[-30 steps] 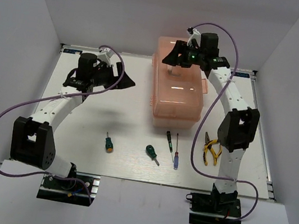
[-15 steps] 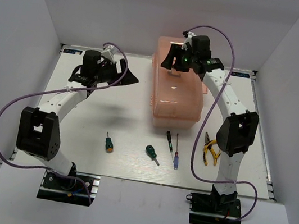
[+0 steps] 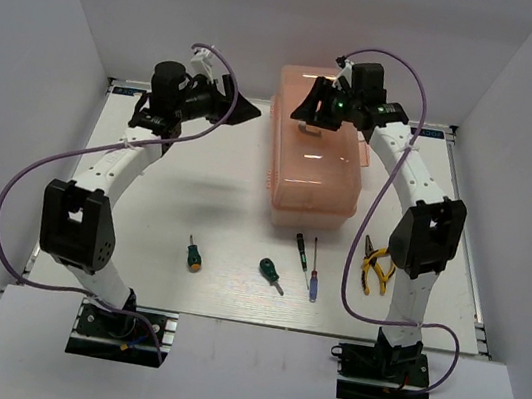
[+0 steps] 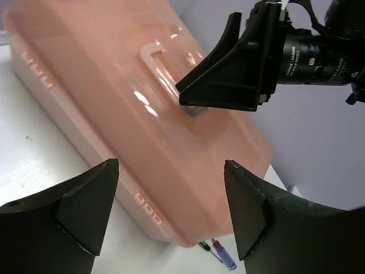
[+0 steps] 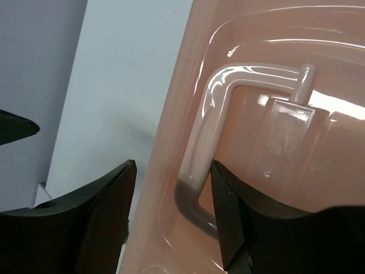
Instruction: Sort the tools into containers
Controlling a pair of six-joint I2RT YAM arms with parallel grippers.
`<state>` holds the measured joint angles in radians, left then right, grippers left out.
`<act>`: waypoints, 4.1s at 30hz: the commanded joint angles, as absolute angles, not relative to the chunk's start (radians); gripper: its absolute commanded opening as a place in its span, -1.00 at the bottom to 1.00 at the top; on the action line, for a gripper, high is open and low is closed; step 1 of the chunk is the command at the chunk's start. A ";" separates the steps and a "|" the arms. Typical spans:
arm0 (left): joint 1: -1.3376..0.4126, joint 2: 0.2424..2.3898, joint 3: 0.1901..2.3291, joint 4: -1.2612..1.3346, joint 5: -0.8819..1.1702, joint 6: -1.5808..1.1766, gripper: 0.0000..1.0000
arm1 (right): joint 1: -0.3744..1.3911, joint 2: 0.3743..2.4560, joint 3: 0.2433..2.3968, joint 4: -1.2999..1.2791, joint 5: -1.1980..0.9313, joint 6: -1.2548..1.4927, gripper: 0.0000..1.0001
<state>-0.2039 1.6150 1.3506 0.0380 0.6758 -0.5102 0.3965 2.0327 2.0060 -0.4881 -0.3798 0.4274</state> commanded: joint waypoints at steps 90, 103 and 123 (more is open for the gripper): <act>-0.425 2.276 2.147 -0.442 0.718 -0.699 -0.18 | -0.055 2.235 1.717 -0.128 -0.978 0.472 -0.36; -0.365 2.269 2.310 -0.617 0.528 -0.697 -1.00 | -0.138 2.141 1.667 -0.124 -0.738 0.402 -1.00; -0.049 1.988 1.996 -0.881 0.190 -0.473 -0.53 | -0.169 2.083 1.595 -0.180 -0.678 0.345 -0.97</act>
